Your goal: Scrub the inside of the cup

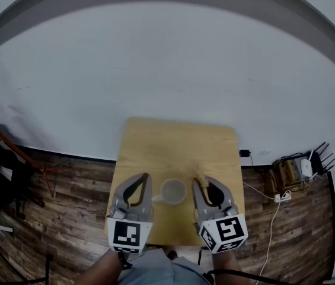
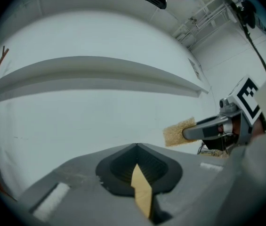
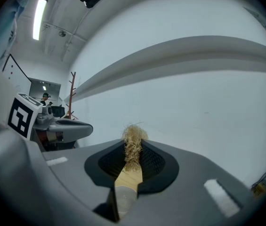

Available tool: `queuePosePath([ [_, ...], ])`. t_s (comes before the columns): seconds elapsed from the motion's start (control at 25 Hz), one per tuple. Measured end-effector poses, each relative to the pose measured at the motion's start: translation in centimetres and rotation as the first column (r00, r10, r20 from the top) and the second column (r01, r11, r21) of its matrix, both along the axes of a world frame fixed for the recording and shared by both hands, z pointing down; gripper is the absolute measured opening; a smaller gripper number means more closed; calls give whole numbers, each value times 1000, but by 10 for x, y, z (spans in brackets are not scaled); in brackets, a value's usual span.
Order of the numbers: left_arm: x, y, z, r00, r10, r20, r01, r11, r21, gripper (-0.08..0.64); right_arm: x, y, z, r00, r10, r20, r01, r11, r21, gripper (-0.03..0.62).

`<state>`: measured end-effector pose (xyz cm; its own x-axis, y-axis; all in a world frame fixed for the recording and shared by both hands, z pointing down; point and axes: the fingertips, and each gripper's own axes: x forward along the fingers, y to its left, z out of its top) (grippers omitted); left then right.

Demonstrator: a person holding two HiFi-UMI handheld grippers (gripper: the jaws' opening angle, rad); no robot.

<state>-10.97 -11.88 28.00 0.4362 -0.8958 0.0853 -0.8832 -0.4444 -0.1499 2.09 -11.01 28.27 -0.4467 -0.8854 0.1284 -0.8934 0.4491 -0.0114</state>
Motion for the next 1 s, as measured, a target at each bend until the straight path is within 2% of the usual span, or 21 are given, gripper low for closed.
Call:
queuePosePath([
  [0.16,-8,-21,3,999,40,-7,-40,999,12,18,-10,-16,-1,1000,16,-16,-16,1000,11,67],
  [0.28,-11,-35,4,997,43,-66,-44,999,-12,18,-14,-26,2,999,26,-23,-26,1000,6,66],
  [0.36,-10,-38,5,995,60,-75,-61,998,-16,18,-16,-25,4,999,31,-23,-31,1000,-4,66],
  [0.64,1,-34,30,991,121,-51,-124,991,-59,18,-20,-18,9,1000,-3,-19,2,999,-39,67],
  [0.88,8,-16,68,982,171,-73,-179,977,-116,18,-18,-8,37,999,-35,-13,33,994,-104,66],
  [1.0,10,-6,85,972,234,-29,-236,967,-100,18,-17,-2,58,999,-41,-8,40,988,-149,66],
])
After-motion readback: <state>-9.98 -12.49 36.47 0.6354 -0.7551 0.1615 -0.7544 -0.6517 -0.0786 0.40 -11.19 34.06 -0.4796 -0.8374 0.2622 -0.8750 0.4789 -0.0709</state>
